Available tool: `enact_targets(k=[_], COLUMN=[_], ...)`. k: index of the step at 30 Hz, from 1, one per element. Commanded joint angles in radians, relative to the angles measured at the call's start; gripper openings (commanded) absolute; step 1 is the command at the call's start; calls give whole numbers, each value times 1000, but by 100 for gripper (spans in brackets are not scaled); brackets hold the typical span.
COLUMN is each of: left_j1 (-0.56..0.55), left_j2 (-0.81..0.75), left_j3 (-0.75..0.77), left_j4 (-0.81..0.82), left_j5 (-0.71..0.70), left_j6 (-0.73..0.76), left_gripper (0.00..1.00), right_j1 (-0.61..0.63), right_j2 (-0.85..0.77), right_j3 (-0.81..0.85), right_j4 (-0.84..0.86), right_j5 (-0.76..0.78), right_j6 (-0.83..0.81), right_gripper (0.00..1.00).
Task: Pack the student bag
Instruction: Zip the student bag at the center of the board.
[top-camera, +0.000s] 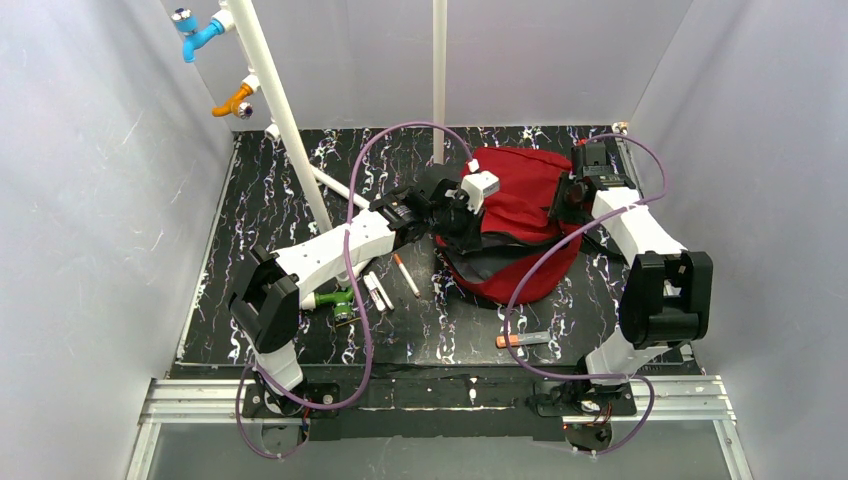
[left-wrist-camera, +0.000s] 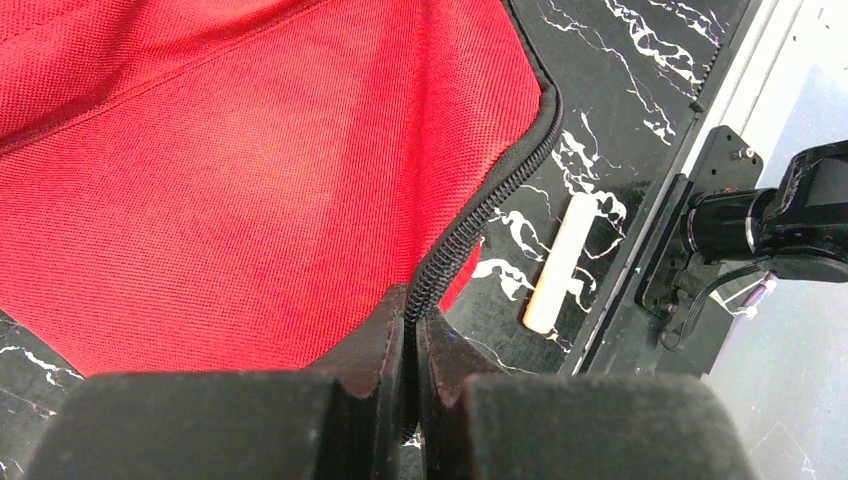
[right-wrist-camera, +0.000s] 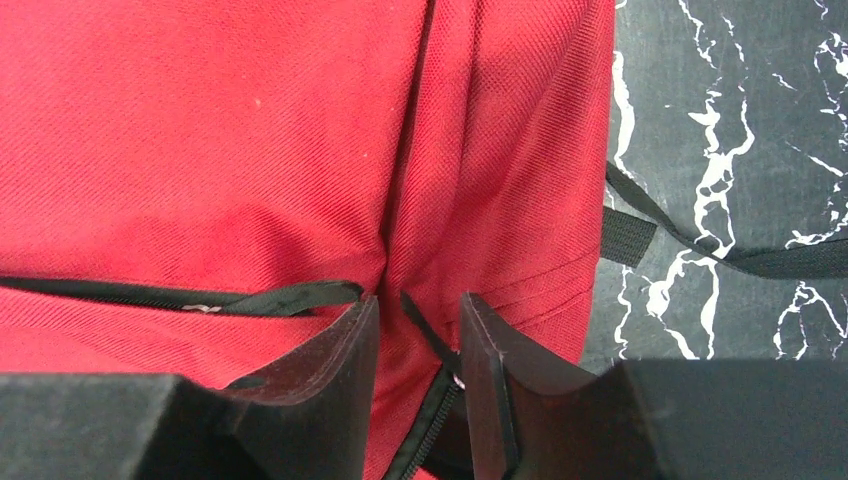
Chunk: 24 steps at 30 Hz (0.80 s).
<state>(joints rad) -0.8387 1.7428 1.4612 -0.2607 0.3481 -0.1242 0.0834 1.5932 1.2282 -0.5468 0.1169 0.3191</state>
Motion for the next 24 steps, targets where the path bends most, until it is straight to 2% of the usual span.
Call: enact_targets(k=[1,5,8,10,13,14,15,19,22,24], left_j1=[6,5,6,5,6,6,6,14,22,25], left_j2=[-20,-18,-20,-17,13,20,18,7,37,83], left_j3=[-4,4,6,19,91,111,116,124,171,227], left_j4=[-37,-52,-56,-71,-166,-197,-210,-215,-201,-169], left_j5=[48,53,57,68,201,237,258,282,244,186], left_j6=[-6,-3,-5,-8,30,44,50,73,39,-26], left_gripper=[0,0,0,0,20,28,34,60,65,59], right_j1=[8,22,23,25,26,26,24,24,21,20], right_j2=[15,9,5,-13,-67,-92,-120,-255,-289,-302], right_j3=[36,-3,-8,-1,32,35,26,-94,-149,-146], right_j4=[16,36,36,16,-75,-100,-114,-30,6,-16], right_j5=[52,91,98,87,49,35,22,-89,-92,-45], right_j6=[-14,-18,-12,-7,-13,-17,-8,70,96,89], right_gripper=[42,41,23,15,10,3,1,1,1,1])
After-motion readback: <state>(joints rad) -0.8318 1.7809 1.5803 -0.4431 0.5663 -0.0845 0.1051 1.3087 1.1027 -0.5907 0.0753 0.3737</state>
